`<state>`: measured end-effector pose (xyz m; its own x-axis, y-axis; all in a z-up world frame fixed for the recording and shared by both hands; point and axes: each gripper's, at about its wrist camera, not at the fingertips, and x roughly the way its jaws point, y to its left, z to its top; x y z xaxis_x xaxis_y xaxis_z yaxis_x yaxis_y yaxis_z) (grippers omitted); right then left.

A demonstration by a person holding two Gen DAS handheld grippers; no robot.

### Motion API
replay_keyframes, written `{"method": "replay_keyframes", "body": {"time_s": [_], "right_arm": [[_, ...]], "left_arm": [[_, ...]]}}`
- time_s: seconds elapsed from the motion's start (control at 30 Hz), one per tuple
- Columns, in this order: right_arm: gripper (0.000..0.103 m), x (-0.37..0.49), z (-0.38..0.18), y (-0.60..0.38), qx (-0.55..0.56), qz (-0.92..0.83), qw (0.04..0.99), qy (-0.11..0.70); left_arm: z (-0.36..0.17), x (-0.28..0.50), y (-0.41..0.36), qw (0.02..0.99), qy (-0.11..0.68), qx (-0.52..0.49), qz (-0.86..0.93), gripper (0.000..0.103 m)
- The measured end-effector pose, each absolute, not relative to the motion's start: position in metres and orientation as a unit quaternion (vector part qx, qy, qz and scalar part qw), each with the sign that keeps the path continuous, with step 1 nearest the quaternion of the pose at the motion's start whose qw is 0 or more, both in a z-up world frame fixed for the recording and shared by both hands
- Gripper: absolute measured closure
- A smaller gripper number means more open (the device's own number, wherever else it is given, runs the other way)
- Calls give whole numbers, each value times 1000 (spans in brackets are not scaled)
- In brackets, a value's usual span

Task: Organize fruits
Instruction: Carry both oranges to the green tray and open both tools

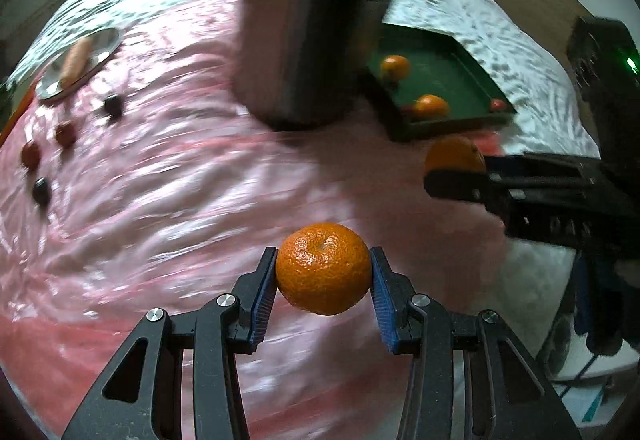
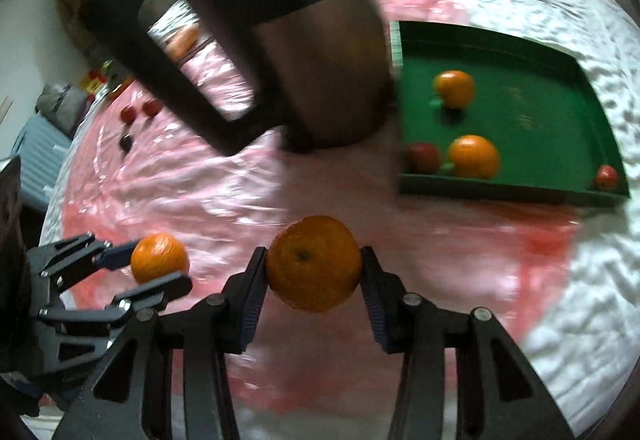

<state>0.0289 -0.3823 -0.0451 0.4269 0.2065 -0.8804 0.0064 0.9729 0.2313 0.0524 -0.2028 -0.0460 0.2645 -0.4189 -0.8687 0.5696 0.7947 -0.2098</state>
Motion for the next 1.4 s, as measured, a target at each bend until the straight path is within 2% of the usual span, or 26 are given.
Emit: {"method": "replay_keyframes", "body": {"time_s": [0.5, 0.9, 1.4], "right_arm": [[31, 28, -39, -487, 127, -10, 852, 507], [32, 51, -37, -571, 130, -51, 862, 488], [32, 94, -58, -635, 108, -65, 862, 491]], "left_arm": [[-32, 55, -315, 769, 504, 87, -384, 64], [-18, 87, -408, 772, 475, 97, -410, 64], [-46, 135, -474, 785, 478, 111, -377, 64]]}}
